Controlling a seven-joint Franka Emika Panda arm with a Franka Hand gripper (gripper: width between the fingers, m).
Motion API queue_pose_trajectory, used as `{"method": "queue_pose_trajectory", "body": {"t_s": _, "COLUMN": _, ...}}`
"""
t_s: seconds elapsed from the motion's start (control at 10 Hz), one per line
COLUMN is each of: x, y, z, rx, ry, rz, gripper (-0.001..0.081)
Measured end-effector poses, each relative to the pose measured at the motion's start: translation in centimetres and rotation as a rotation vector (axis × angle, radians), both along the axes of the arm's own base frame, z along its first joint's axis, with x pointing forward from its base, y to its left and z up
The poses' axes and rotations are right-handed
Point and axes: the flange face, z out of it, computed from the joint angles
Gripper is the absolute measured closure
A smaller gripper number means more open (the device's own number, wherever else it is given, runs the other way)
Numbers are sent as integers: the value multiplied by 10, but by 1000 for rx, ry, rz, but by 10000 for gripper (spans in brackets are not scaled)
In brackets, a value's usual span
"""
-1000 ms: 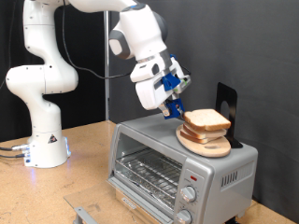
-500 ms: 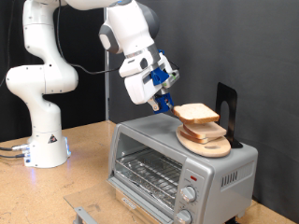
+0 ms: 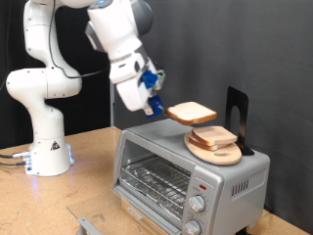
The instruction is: Make a piece of toast with the oven
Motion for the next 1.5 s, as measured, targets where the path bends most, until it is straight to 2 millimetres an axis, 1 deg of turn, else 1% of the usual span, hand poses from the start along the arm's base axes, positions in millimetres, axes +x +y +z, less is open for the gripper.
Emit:
{"method": "queue_pose_trajectory", "body": {"t_s": 0.4, "x": -24, "y": -62, "z": 7, "rx": 18, "ry": 10, "rz": 72, "gripper": 324}}
{"method": "queue_pose_trajectory", "body": {"t_s": 0.7, "x": -41, "y": -95, "z": 10, "rx": 16, "ry": -7, "rz": 101, "gripper": 324}}
{"method": "queue_pose_trajectory", "body": {"t_s": 0.9, "x": -47, "y": -109, "z": 11, "rx": 19, "ry": -9, "rz": 92, "gripper": 324}}
{"method": "queue_pose_trajectory", "body": {"t_s": 1.0, "x": -48, "y": -112, "z": 11, "rx": 17, "ry": 0, "rz": 75, "gripper": 324}}
{"method": "queue_pose_trajectory", "body": {"t_s": 1.2, "x": -48, "y": -112, "z": 11, "rx": 15, "ry": 8, "rz": 63, "gripper": 324}}
{"method": "queue_pose_trajectory", "body": {"t_s": 1.3, "x": -49, "y": -114, "z": 10, "rx": 22, "ry": -6, "rz": 84, "gripper": 324}}
{"method": "queue_pose_trajectory", "body": {"t_s": 1.5, "x": -53, "y": -127, "z": -2, "rx": 29, "ry": -34, "rz": 108, "gripper": 324}}
